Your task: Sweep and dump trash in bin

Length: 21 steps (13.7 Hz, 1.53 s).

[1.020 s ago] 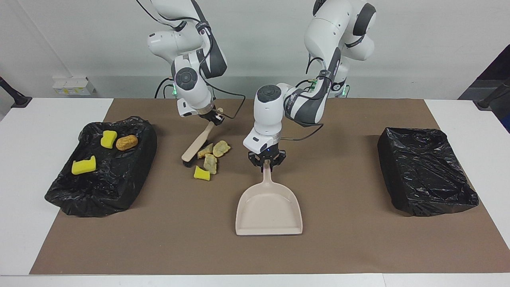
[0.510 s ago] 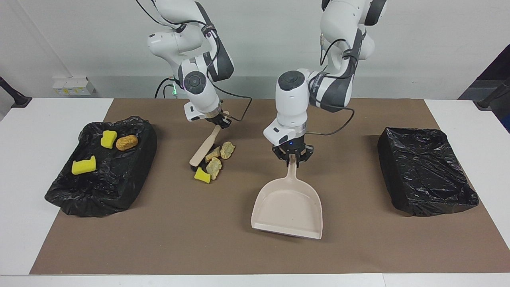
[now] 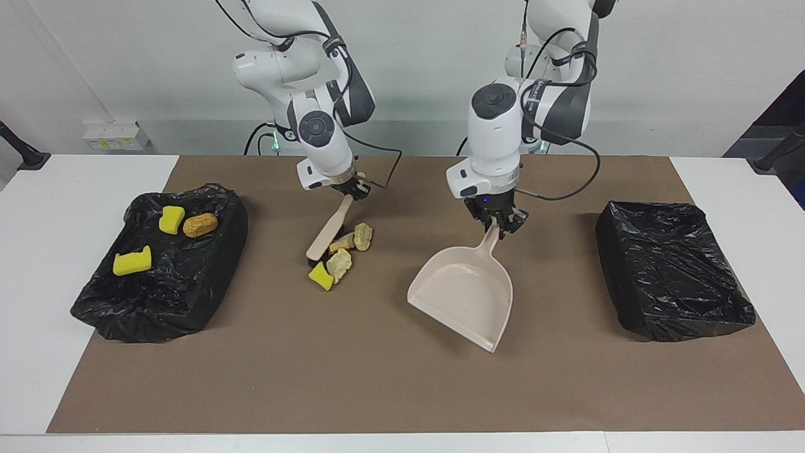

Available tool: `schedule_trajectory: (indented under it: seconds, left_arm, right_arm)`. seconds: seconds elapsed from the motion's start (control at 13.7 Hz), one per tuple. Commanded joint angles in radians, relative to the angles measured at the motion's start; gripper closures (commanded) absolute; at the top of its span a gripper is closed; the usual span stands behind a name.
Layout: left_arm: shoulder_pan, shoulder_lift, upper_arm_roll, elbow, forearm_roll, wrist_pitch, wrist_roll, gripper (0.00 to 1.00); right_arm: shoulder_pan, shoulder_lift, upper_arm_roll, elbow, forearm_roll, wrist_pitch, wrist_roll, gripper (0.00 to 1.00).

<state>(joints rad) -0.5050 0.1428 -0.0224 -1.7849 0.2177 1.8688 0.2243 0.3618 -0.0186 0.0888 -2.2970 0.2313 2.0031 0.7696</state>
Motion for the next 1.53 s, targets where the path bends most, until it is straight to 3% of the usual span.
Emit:
schedule_trajectory:
  seconds: [0.0, 0.36, 0.51, 0.87, 1.02, 1.24, 1.46]
  left_arm:
    - [0.04, -0.107, -0.005, -0.143, 0.006, 0.0, 0.189, 1.0]
    - [0.043, -0.222, -0.005, -0.335, -0.052, 0.029, 0.38, 1.0]
    - [0.03, -0.227, -0.011, -0.347, -0.081, 0.032, 0.374, 1.0]
    - [-0.061, -0.281, -0.011, -0.516, -0.097, 0.137, 0.313, 1.0]
    - [-0.072, -0.285, -0.011, -0.527, -0.097, 0.147, 0.3, 1.0]
    - [-0.072, -0.282, -0.011, -0.539, -0.097, 0.168, 0.294, 1.0]
    - [-0.069, -0.284, -0.011, -0.539, -0.098, 0.168, 0.201, 1.0]
  right_arm:
    - [-0.003, -0.03, 0.019, -0.042, 0.023, -0.009, -0.006, 1.0]
    - [0.032, -0.038, 0.038, -0.036, 0.023, -0.04, -0.082, 1.0]
    - [0.051, -0.035, 0.04, -0.03, 0.023, -0.027, -0.139, 1.0]
    - [0.112, -0.023, 0.04, 0.011, 0.097, -0.014, -0.2, 1.0]
    - [0.117, -0.015, 0.04, 0.02, 0.138, 0.0, -0.208, 1.0]
    - [0.135, 0.022, 0.042, 0.097, 0.184, -0.015, -0.214, 1.0]
    - [0.184, 0.078, 0.043, 0.262, 0.266, -0.087, -0.211, 1.0]
